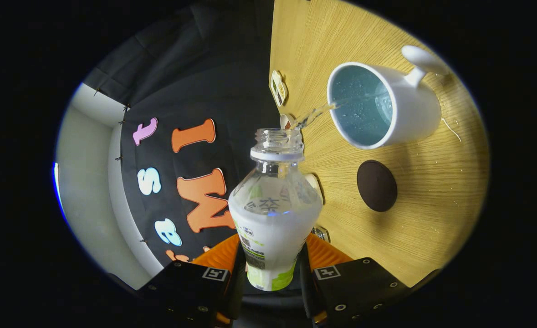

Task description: Take the bottle from table, then pour the juice into the cup, finally place the bottle on the coaster

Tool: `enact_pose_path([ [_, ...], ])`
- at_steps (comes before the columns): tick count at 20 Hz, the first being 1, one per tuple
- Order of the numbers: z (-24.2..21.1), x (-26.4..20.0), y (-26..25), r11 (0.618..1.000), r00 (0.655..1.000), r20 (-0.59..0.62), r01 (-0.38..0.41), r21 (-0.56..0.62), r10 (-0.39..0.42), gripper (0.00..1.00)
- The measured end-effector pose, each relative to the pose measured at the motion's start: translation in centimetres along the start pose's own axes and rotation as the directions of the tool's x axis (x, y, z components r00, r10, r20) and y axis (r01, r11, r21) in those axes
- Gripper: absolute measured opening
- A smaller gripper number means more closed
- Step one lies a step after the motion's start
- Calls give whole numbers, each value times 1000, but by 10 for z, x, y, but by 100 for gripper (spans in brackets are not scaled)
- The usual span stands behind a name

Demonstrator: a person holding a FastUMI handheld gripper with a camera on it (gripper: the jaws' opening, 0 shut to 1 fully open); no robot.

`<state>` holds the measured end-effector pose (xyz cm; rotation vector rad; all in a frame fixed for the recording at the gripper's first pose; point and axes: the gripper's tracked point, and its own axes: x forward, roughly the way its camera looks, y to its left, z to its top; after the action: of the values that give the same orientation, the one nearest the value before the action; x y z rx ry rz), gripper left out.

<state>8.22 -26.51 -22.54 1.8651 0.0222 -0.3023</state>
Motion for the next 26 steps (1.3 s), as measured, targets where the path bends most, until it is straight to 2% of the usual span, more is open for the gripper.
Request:
enact_pose_path([
  [26, 8, -2, 17, 992, 998, 34, -48, 119, 44, 54],
])
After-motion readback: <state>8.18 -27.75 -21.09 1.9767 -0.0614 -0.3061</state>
